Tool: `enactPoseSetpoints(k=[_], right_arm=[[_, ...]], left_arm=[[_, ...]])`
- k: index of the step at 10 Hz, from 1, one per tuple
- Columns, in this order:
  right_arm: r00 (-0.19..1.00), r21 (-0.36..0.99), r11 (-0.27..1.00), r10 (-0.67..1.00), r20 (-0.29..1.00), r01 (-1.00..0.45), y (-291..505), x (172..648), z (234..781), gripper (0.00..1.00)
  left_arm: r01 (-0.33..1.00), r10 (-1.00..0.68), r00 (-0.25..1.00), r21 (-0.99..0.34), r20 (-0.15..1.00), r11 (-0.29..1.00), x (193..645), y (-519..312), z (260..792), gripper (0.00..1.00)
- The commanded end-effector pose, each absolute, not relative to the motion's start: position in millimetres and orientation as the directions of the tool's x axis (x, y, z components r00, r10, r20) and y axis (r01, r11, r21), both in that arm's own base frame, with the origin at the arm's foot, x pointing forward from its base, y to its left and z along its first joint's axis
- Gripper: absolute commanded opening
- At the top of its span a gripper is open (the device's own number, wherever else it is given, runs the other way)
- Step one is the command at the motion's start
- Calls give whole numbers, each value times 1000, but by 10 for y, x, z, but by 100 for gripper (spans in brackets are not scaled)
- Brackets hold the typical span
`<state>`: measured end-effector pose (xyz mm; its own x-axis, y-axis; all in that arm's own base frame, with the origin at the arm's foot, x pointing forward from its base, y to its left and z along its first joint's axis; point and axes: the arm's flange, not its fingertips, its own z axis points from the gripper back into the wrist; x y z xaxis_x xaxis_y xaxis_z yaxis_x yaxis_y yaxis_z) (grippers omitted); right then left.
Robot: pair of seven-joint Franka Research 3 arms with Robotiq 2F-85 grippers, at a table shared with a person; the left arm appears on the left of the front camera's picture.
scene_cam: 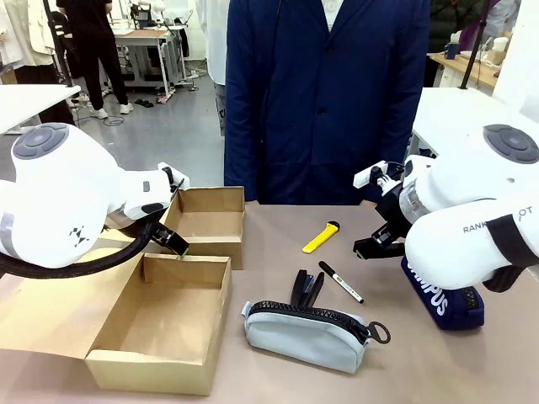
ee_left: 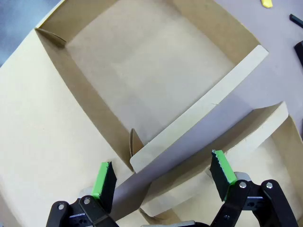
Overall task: Place items inside the box.
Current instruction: Pick up a Pencil pouch or Stapler and place it inside the Mailer Box closest to the robot.
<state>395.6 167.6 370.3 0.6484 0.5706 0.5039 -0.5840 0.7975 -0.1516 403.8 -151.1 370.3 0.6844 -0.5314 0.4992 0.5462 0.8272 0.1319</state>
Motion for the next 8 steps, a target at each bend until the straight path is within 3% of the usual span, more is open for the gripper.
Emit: enactPoseSetpoints(k=[1, 3, 4, 6, 8], right_arm=[[667, -103, 811, 539, 514, -576, 1657, 3927, 3883, 100], [786, 61, 909, 321, 528, -412, 1485, 3696, 4548, 100], [820, 181, 918, 211, 531, -353, 1325, 3513, 4842, 100], [873, 483, 820, 40, 487, -307, 810, 3067, 5241, 100], [836, 705, 686, -270, 477, -180, -157, 2638, 5398, 100]], left_arm=[[572, -538, 662, 113, 521, 813, 3931, -1508, 3915, 100], [521, -417, 752, -75, 510, 850, 3609, -1421, 4626, 100], [560, -404, 747, -172, 528, 810, 3418, -1289, 4914, 100], [564, -320, 785, -397, 531, 724, 3168, -706, 5249, 100], [419, -89, 877, -661, 471, 622, 3184, 348, 5263, 100]])
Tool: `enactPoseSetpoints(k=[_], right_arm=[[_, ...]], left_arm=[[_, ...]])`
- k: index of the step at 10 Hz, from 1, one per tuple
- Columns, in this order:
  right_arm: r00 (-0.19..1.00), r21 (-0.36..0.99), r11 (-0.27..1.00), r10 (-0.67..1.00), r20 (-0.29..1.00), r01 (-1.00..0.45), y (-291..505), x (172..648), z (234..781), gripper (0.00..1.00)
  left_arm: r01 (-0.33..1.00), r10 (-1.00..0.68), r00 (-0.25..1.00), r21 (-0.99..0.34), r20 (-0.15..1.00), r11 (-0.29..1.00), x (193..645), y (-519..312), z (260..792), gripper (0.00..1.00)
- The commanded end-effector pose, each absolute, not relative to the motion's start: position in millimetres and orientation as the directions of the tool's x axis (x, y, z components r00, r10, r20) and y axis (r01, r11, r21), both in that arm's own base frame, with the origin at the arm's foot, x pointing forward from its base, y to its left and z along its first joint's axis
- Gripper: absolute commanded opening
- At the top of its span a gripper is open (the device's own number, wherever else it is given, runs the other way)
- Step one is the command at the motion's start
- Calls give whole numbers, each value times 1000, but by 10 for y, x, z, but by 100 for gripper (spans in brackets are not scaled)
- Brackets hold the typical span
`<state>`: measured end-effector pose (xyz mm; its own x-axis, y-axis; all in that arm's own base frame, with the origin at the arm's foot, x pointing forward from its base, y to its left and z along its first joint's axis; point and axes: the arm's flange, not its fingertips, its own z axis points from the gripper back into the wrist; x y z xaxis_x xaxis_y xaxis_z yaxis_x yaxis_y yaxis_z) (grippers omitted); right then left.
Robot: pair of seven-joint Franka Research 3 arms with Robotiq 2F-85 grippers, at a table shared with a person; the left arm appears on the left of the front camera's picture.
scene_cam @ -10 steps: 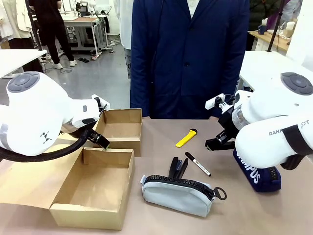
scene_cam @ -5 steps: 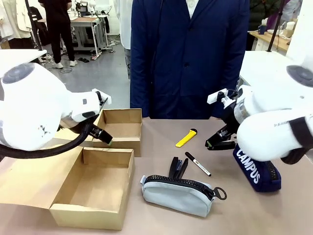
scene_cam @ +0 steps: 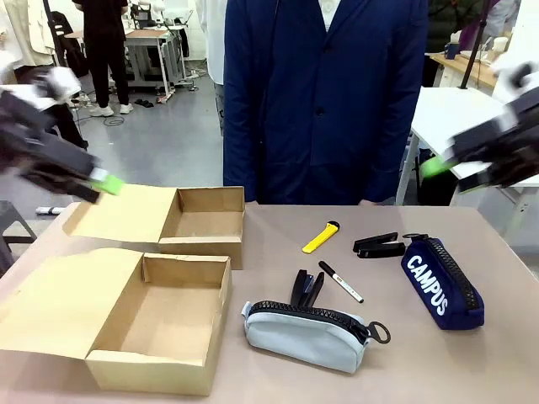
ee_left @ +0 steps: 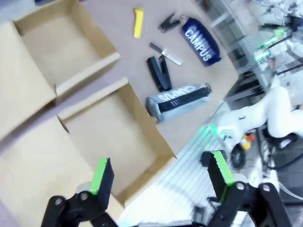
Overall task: Place items inside the box.
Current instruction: Pick up a Pencil pouch or Stapler and place it inside the Mailer Box closest to the robot.
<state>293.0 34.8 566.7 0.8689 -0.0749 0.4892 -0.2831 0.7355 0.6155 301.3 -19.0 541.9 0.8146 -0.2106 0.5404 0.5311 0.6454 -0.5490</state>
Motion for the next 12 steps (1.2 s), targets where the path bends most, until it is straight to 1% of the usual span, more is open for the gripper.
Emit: enactPoseSetpoints(k=[1, 2, 3, 4, 6, 7, 8, 12], right_arm=[[801, 791, 595, -402, 444, -140, -633, 2463, 5334, 100], [766, 853, 508, -499, 405, -120, -1074, 2341, 5204, 100], [743, 906, 415, -579, 336, -86, -1487, 2277, 5010, 100], [737, 930, 364, -614, 284, -56, -1733, 2270, 4817, 100], [711, 959, 283, -679, 182, 24, -2079, 2314, 4393, 100], [660, 958, 273, -736, 152, 84, -2174, 2310, 4189, 100], [699, 950, 312, -686, 202, 31, -2417, 2218, 4772, 100], [699, 950, 312, -686, 202, 31, -2417, 2218, 4772, 100]], left_arm=[[357, 27, 897, -758, 441, 546, 3176, 895, 5127, 100], [305, 171, 893, -841, 415, 447, 3116, 1361, 4942, 100], [226, 386, 860, -928, 333, 297, 2990, 1753, 4677, 100], [176, 522, 815, -966, 250, 188, 2860, 1881, 4414, 100], [113, 668, 731, -990, 139, 81, 2584, 1481, 3990, 100], [71, 732, 674, -995, 100, 70, 2514, 1202, 3897, 100], [82, 607, 779, -986, 155, 146, 2707, 2290, 4196, 100], [82, 607, 779, -986, 155, 146, 2707, 2290, 4196, 100]])
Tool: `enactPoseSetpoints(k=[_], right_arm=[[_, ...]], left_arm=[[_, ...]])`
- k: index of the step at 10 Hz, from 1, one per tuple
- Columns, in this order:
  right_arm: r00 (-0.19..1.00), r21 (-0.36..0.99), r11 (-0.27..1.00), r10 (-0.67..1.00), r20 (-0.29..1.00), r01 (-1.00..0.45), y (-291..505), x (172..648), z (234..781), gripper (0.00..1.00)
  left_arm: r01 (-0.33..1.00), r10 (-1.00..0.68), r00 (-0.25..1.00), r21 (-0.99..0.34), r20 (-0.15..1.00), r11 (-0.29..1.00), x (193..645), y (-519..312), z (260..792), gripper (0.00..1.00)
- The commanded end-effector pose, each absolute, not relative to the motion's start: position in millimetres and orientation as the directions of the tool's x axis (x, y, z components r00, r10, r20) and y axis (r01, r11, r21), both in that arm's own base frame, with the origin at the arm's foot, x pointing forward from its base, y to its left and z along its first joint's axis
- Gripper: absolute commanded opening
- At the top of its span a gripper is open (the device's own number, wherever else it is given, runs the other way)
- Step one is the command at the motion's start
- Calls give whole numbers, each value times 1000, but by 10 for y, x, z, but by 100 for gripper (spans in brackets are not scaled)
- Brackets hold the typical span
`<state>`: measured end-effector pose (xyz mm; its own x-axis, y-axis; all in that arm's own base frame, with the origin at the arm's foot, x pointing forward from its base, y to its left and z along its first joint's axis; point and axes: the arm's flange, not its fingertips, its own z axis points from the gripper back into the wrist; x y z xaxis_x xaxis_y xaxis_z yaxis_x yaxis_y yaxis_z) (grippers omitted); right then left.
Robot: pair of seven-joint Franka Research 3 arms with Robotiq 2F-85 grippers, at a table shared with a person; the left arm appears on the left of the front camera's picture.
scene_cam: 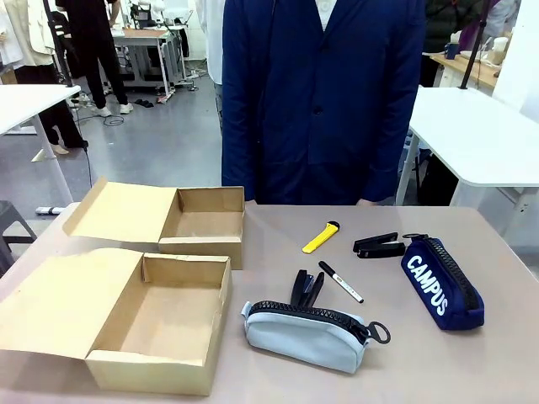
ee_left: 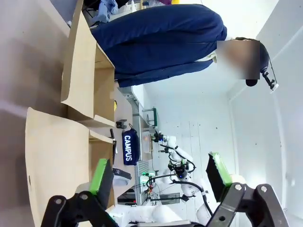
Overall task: Place items inside the box.
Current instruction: Pick up a Pencil pouch or Stapler and place it inside the Mailer Box closest to the robot.
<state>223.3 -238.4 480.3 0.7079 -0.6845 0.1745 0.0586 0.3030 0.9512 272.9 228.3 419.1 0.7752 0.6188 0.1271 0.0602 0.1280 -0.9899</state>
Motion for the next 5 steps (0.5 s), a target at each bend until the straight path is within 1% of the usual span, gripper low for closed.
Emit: enactPoseSetpoints(k=[1, 4, 5], right_arm=[[699, 950, 312, -686, 202, 31, -2417, 2218, 4772, 100], [699, 950, 312, -686, 202, 31, -2417, 2218, 4772, 100], [703, 951, 303, -690, 174, 63, -2403, 2187, 4774, 100]], left_arm=[[82, 607, 779, -986, 155, 146, 2707, 2290, 4196, 100], [82, 607, 779, -986, 155, 146, 2707, 2290, 4196, 100], [82, 607, 779, -986, 155, 146, 2707, 2290, 4196, 100]])
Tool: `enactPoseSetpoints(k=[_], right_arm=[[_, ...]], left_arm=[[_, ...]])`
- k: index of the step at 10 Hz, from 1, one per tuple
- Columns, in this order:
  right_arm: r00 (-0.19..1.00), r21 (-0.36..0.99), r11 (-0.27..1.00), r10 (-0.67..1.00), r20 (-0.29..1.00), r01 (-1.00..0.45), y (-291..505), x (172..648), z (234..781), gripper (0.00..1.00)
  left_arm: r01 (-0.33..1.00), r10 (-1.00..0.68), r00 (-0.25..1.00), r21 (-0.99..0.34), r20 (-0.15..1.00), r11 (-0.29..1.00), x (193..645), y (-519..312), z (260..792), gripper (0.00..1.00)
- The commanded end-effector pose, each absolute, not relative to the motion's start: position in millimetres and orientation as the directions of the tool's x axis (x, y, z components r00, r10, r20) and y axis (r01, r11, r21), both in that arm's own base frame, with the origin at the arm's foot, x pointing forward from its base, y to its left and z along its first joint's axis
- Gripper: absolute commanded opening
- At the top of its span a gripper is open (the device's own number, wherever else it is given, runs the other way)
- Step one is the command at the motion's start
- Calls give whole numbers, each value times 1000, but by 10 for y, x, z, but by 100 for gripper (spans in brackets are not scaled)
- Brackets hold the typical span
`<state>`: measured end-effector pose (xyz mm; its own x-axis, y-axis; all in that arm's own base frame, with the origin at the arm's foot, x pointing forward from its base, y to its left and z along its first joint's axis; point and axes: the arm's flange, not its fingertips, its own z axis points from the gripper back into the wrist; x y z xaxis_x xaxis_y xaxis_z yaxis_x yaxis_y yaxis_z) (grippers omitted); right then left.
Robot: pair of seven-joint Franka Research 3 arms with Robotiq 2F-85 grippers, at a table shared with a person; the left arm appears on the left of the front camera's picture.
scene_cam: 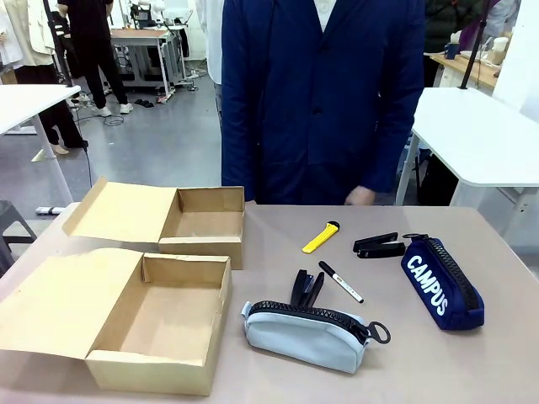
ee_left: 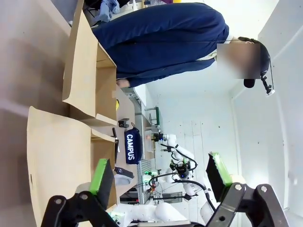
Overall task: Place items inside the box.
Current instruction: Pick up a Pencil pouch or Stapler and place it inside the Mailer Box closest to the robot.
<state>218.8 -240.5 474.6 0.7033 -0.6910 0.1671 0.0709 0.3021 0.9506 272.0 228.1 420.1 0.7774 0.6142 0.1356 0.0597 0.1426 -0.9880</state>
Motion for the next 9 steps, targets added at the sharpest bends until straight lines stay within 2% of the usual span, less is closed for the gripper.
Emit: enactPoseSetpoints(k=[1, 3, 4, 5, 6, 9], right_arm=[[718, 930, 359, -669, 195, 82, -2261, 2271, 4834, 100], [802, 871, 488, -543, 250, 58, -1927, 2492, 4932, 100], [806, 902, 430, -549, 220, 46, -2056, 2527, 4905, 100], [788, 929, 358, -598, 149, 96, -2252, 2464, 4790, 100], [745, 939, 317, -657, 114, 136, -2433, 2290, 4636, 100], [613, 986, 151, -787, 75, 74, -2839, 1596, 4320, 100]], left_arm=[[82, 607, 779, -986, 155, 146, 2707, 2290, 4196, 100], [82, 607, 779, -986, 155, 146, 2707, 2290, 4196, 100], [82, 607, 779, -986, 155, 146, 2707, 2290, 4196, 100], [82, 607, 779, -986, 155, 146, 2707, 2290, 4196, 100], [82, 607, 779, -986, 155, 146, 2707, 2290, 4196, 100], [82, 607, 779, -986, 155, 146, 2707, 2290, 4196, 100]])
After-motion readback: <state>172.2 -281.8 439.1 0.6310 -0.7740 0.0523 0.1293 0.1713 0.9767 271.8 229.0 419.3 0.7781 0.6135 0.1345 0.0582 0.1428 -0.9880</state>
